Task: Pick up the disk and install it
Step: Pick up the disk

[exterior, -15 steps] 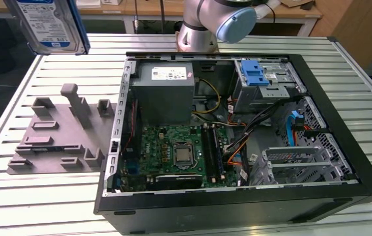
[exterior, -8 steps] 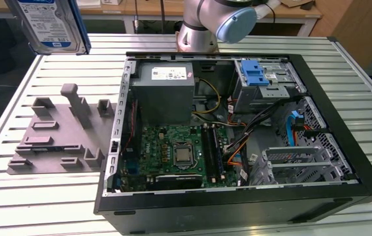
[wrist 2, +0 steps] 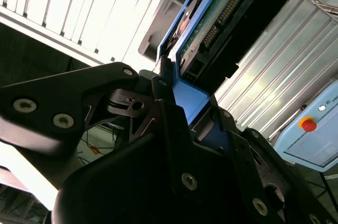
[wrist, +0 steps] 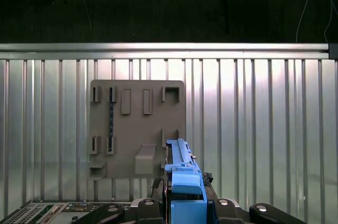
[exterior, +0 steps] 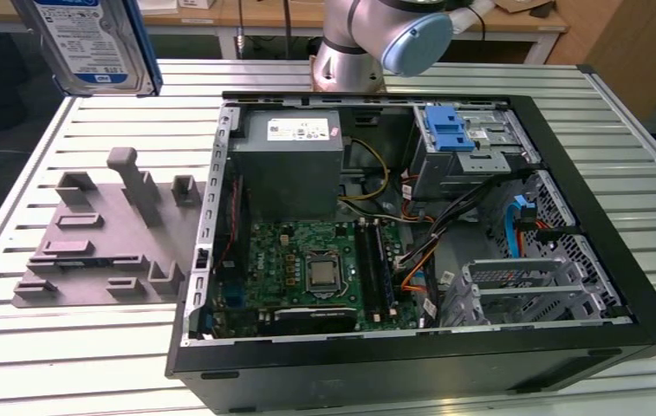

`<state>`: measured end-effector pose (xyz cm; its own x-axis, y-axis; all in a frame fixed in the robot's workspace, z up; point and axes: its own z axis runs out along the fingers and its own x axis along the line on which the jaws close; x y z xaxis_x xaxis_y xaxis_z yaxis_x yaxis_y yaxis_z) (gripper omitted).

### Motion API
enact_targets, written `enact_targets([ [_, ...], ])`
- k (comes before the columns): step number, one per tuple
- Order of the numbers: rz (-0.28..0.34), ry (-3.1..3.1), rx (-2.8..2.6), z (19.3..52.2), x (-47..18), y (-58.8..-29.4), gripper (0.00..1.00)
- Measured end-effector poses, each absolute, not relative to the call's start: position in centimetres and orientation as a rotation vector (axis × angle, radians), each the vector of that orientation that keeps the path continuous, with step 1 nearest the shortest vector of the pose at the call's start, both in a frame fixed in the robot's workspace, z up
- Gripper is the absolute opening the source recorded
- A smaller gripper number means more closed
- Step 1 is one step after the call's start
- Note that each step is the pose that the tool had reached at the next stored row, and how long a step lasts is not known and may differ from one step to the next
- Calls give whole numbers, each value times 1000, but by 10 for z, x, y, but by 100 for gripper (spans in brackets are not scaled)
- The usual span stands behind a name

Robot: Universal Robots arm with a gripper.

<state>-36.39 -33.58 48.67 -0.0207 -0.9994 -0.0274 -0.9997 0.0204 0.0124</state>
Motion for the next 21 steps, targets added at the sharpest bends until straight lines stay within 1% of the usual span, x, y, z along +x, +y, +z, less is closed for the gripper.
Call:
enact_targets([
  [21,44,2236,-2191,487,-356,-336,37],
])
